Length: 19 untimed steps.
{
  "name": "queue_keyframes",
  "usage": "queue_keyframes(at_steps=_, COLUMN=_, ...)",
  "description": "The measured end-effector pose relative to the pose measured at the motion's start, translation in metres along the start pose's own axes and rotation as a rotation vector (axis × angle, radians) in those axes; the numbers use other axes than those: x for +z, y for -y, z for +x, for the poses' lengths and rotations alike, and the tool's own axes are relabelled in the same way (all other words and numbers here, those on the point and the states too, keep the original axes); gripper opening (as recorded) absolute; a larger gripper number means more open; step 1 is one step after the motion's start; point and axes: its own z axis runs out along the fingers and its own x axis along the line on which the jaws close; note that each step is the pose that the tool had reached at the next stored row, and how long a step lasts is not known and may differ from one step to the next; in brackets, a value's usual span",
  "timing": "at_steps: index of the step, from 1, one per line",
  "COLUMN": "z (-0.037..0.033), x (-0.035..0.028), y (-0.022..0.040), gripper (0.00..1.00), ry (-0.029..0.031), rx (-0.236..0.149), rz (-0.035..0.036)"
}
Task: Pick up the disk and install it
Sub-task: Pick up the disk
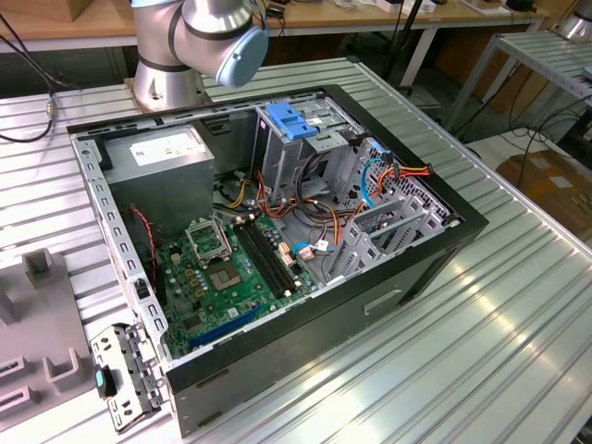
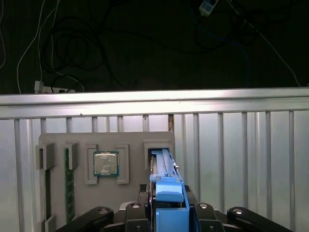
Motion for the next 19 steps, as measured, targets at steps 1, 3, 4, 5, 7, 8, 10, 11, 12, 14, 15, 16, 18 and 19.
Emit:
queue_keyframes(at_steps=1, z=0.0, x=-0.0023, y=0.0, gripper=0.37, ry=-0.0004, rx=0.0, rz=-0.0001)
queue_keyframes(at_steps=3, z=-0.0002, x=-0.0085, y=0.0001, gripper=0.37, ry=-0.0017, rx=0.0, rz=0.0)
queue_keyframes(at_steps=4, z=-0.0003, x=-0.0112, y=0.0001, gripper=0.37, ry=-0.0024, rx=0.0, rz=0.0001)
queue_keyframes(at_steps=5, z=-0.0004, x=-0.0143, y=0.0001, gripper=0.37, ry=-0.0033, rx=0.0, rz=0.0001)
queue_keyframes(at_steps=7, z=-0.0005, x=-0.0201, y=0.0002, gripper=0.37, ry=-0.0055, rx=0.0, rz=0.0)
queue_keyframes(at_steps=8, z=-0.0005, x=-0.0223, y=0.0002, gripper=0.37, ry=-0.0064, rx=0.0, rz=0.0001)
queue_keyframes(at_steps=10, z=-0.0006, x=-0.0244, y=0.0002, gripper=0.37, ry=-0.0079, rx=0.0, rz=0.0004)
queue_keyframes(at_steps=11, z=-0.0006, x=-0.0244, y=0.0002, gripper=0.37, ry=-0.0081, rx=0.0, rz=0.0005)
queue_keyframes(at_steps=12, z=-0.0006, x=-0.0244, y=0.0002, gripper=0.37, ry=-0.0083, rx=0.0, rz=0.0004)
queue_keyframes(at_steps=14, z=-0.0006, x=-0.0245, y=0.0002, gripper=0.37, ry=-0.0087, rx=0.0, rz=0.0002)
queue_keyframes(at_steps=15, z=-0.0006, x=-0.0245, y=0.0002, gripper=0.37, ry=-0.0088, rx=0.0, rz=0.0002)
queue_keyframes(at_steps=16, z=-0.0006, x=-0.0245, y=0.0002, gripper=0.37, ry=-0.0089, rx=0.0, rz=0.0002)
queue_keyframes(at_steps=18, z=-0.0006, x=-0.0246, y=0.0002, gripper=0.37, ry=-0.009, rx=0.0, rz=0.0003)
queue_keyframes(at_steps=19, z=-0.0006, x=-0.0258, y=0.0002, gripper=0.37, ry=-0.0092, rx=0.0, rz=-0.0001)
